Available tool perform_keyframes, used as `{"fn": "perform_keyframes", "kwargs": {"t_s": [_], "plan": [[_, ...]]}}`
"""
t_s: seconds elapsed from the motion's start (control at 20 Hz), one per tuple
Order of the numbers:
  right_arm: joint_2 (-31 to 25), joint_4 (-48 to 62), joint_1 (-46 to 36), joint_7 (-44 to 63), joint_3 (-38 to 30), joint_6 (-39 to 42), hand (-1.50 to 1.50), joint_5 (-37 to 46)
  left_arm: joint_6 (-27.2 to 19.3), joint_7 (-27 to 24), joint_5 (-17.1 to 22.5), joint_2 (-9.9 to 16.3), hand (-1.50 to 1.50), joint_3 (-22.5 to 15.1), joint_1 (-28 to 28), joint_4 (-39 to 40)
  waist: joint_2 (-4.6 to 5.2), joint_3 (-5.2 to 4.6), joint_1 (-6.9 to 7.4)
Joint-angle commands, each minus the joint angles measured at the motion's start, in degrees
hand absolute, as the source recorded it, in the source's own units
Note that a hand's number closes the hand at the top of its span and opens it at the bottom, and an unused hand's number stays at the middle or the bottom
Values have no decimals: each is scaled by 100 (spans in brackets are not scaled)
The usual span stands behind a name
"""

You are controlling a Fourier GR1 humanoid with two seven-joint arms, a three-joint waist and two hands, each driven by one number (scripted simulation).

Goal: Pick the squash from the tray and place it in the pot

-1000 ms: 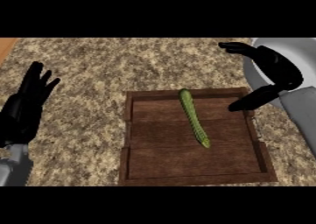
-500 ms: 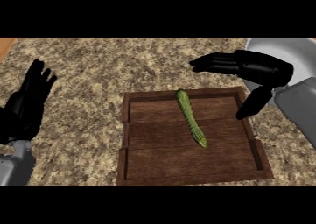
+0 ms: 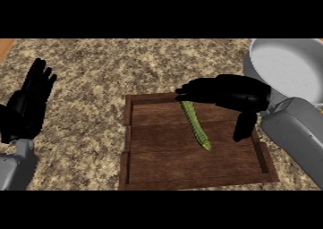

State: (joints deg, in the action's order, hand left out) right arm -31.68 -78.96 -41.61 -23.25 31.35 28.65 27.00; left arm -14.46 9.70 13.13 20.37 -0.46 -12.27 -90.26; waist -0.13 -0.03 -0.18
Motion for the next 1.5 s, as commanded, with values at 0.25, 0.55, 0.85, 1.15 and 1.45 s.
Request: {"fn": "perform_keyframes", "kwargs": {"t_s": [0.25,0.55,0.85,1.15,1.45], "plan": [[322,-570,769,357,-106,255,-150,912,98,93,-162,-191,0,185,-16,-28,6,2,0],[650,90,611,288,-365,-71,-150,1643,91,485,-321,-197,0,171,134,-562,10,4,47],[1232,200,877,134,-405,-57,-150,2121,344,155,-362,-343,0,414,165,-216,12,3,35],[1719,813,670,133,-490,-348,-150,2687,260,190,-609,-531,0,382,-397,269,18,3,21],[1612,1688,706,-454,-815,-827,-150,3113,395,363,-603,-555,0,406,337,-589,17,5,73]]}}
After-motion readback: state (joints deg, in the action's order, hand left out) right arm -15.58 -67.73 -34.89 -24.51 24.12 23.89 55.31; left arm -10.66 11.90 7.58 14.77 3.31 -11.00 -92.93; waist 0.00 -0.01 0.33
